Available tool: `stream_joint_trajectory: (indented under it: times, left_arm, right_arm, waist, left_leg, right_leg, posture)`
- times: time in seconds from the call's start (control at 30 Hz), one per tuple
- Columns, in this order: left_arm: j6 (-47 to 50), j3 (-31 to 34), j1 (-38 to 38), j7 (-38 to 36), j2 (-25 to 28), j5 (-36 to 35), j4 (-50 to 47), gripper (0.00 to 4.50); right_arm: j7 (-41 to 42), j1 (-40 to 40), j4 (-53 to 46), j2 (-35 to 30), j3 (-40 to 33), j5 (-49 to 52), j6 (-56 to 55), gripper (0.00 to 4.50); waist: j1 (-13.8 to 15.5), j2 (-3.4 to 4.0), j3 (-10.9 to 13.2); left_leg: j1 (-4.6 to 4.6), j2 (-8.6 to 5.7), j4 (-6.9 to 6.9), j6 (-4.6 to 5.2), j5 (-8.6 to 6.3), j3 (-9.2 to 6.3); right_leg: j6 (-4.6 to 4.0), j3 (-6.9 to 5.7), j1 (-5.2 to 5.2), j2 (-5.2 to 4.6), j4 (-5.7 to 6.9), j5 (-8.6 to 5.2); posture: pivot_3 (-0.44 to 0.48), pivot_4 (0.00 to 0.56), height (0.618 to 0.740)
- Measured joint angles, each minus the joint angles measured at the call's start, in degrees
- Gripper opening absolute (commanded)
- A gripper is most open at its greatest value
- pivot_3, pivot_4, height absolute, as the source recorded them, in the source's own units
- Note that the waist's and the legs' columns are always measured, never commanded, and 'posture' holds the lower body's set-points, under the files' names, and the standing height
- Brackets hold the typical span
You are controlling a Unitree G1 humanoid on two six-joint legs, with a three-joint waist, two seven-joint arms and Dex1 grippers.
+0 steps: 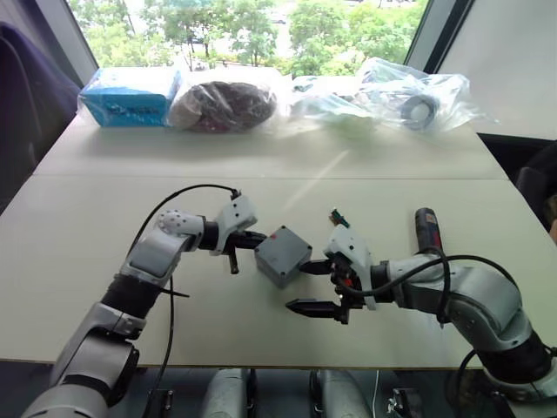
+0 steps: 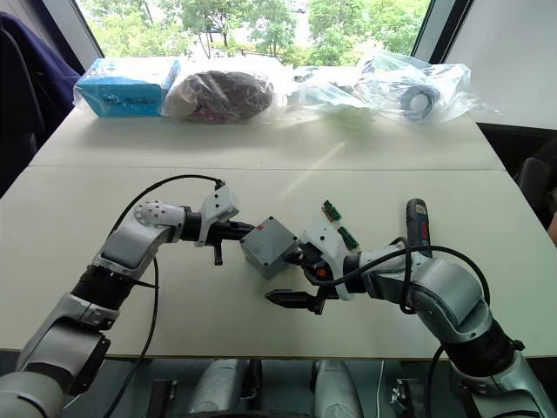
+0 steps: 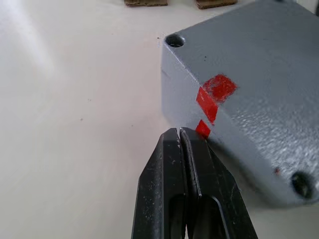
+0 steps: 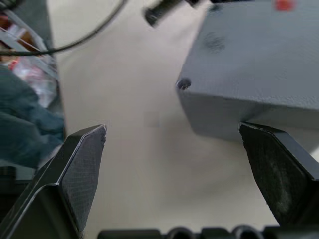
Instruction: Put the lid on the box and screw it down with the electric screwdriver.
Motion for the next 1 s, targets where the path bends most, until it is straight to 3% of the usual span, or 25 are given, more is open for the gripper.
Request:
stream_joint_trajectory:
  times: [0.13,0.27,0.47,0.67,1.0]
  left_arm:
    - [-0.6,0.16,0.01,-0.42,1.73,0.27,0.22,0.0]
    - [0.53,2.7,2.59,-2.68,8.88,0.17,-3.1,0.0]
    - [6.29,3.34,10.71,-5.8,13.91,-2.55,-14.07,0.0]
    - [8.38,3.15,11.52,-3.16,10.47,-3.13,-17.07,0.0]
    - [6.48,2.19,8.9,-0.82,6.43,-2.0,-13.29,0.0]
  right_arm:
    - [0.1,-0.05,-0.83,-2.57,-1.09,-1.04,-0.45,4.48]
    - [1.98,-0.25,2.09,-8.62,-1.55,-7.75,-5.97,4.48]
    - [6.09,-1.25,9.14,-9.66,4.73,-18.77,-16.96,4.48]
    - [9.67,-1.77,10.59,-7.27,8.52,-22.92,-21.31,4.48]
    - [10.57,0.0,8.18,-5.64,8.36,-22.94,-19.28,4.48]
  waist:
    - [-0.03,0.0,0.0]
    - [-0.44,0.0,-0.02]
    - [-0.06,0.01,-0.04]
    - [-0.02,0.0,-0.04]
    - [0.07,-0.01,-0.05]
  left_leg:
    - [0.0,0.01,0.01,0.0,0.0,0.0]
    - [0.04,0.05,0.01,0.0,0.0,0.01]
    - [0.04,0.1,0.01,0.0,0.0,0.03]
    - [0.04,0.06,0.07,0.0,0.0,0.02]
    - [0.04,0.04,0.08,-0.01,0.01,0.01]
  right_leg:
    - [0.0,0.0,0.0,0.0,0.02,0.0]
    - [0.0,0.01,-0.01,0.02,0.03,0.0]
    - [0.0,0.01,0.0,0.02,0.03,0.0]
    - [-0.01,0.01,0.03,0.03,0.05,0.01]
    - [-0.01,0.0,0.03,0.04,0.08,0.01]
  posture:
    - [0.0,0.15,0.74]
    - [0.0,0.15,0.74]
    - [0.0,0.15,0.74]
    - [0.0,0.15,0.74]
    - [0.0,0.15,0.74]
